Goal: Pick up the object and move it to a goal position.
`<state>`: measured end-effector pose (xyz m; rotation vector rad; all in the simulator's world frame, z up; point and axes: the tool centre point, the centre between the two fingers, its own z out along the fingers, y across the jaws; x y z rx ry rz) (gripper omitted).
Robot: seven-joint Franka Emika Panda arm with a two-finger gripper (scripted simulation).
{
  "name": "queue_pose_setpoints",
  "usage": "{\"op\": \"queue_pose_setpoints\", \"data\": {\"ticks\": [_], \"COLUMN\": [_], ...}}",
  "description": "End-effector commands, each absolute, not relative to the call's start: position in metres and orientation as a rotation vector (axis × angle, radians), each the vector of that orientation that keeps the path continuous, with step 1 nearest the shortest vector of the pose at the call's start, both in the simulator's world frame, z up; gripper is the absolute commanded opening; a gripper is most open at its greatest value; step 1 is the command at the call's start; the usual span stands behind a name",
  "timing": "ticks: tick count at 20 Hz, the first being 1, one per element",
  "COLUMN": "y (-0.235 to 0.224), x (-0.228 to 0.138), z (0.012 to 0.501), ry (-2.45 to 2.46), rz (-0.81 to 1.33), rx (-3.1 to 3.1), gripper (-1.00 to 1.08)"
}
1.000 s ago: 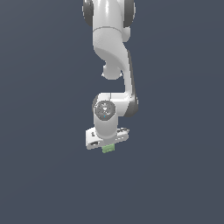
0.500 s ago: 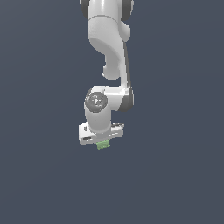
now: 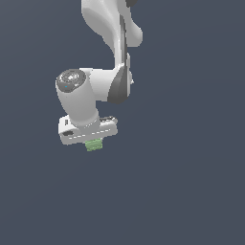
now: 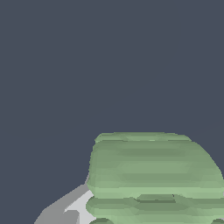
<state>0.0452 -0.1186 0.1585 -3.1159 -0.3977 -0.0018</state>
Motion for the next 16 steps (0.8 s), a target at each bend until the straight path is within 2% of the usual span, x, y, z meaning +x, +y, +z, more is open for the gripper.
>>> {"op": "queue_pose_setpoints", "data": {"ticks": [1, 8, 16], "y": [-0.138, -0.189, -0.218], "x": [0.040, 0.028, 0.024], "z": [0.182, 0.243, 0.277], "ry": [-0.398, -0.398, -0.398], "rz": [-0.001, -0.001, 0.000], "rx": [-3.115, -3.115, -3.116], "gripper": [-1.00, -1.00, -1.00]}}
